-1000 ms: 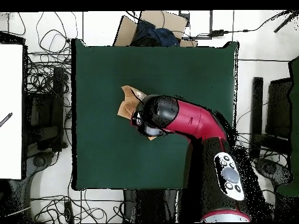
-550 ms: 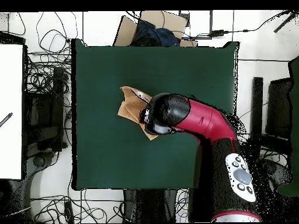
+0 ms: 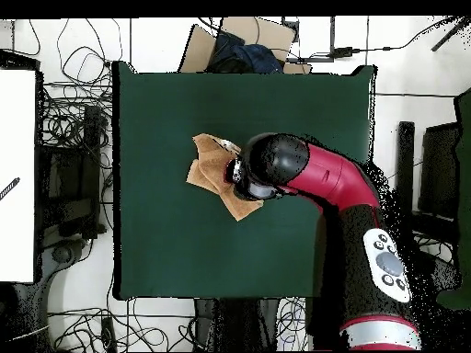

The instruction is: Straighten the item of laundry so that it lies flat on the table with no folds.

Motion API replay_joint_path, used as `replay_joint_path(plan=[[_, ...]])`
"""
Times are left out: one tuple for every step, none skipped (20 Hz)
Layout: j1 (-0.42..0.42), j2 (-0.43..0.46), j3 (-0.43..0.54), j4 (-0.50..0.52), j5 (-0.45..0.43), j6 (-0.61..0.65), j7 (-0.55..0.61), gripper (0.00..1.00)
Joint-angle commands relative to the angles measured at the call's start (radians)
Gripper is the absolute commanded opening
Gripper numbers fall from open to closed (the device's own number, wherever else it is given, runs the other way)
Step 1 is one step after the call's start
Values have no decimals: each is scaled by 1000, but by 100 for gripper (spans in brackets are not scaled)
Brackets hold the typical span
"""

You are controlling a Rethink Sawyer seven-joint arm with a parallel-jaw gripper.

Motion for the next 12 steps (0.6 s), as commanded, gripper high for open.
replay_joint_path(plan=[[-17,44,101,-28,-61,57,-89,0],[-19,47,103,-26,-60,50,-88,0],[-20,50,105,-27,-59,47,-89,0],[-20,53,106,-30,-61,46,-91,0],[-20,54,106,-35,-63,49,-91,0],[-18,57,106,-46,-66,57,-91,0],[-16,58,106,-55,-69,66,-91,0],[-17,63,108,-63,-70,70,-93,0],[-17,68,110,-71,-70,74,-94,0],[-17,72,111,-77,-72,77,-93,0],[-17,76,113,-82,-73,80,-91,0],[-16,79,113,-86,-74,84,-90,0]])
